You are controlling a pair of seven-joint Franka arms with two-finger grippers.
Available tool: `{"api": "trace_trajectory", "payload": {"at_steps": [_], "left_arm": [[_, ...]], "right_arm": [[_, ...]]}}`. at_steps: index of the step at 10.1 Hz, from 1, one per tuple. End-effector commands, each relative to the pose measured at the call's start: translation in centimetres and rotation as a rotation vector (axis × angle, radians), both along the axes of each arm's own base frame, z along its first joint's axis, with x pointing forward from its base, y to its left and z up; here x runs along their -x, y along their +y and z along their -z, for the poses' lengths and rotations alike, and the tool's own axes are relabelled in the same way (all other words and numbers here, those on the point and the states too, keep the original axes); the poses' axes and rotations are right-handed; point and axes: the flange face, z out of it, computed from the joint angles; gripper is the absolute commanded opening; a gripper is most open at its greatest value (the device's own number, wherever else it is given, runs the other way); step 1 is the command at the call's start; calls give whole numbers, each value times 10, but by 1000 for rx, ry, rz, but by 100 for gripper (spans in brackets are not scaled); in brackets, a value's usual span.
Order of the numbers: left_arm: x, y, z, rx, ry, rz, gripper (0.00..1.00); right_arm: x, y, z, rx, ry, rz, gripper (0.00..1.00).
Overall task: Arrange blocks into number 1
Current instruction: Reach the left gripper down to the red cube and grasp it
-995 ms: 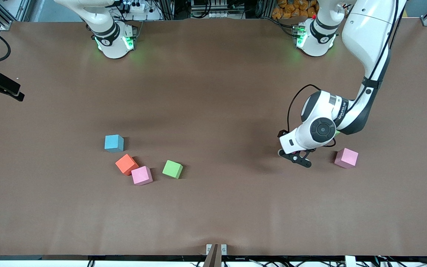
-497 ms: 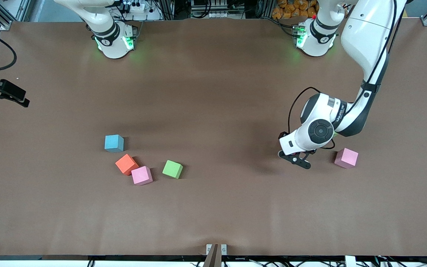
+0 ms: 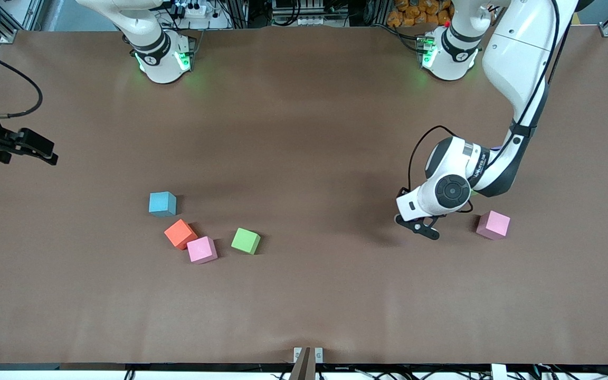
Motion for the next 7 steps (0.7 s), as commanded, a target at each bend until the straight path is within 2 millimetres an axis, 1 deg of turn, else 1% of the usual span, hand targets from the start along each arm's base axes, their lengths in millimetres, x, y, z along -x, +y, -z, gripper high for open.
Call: {"api": "trace_trajectory", "payload": {"at_steps": [1,2,3,4,6,7], "left_arm": [[2,7,1,-15,-9,0,0],[1,6,-4,-11,-13,-12,0],[3,-2,-12,-16,-22,-51,0],[13,-18,-16,-39,-6,-105,0],[40,-72,-28,-52,2,-229,0],[53,-99,-35,-46,-5,-284,0]], "right_arm": [[-13,12,17,-16,-6,-18,100],[-23,17,31,-15,-7,-28,100],[-31,17,47,-15,-18,-37,100],[-35,17,67,-15,-38,-36,100],[-38,17,118,-15,-82,-36,100],[-39,17,134,-15,-102,-36,100]]}}
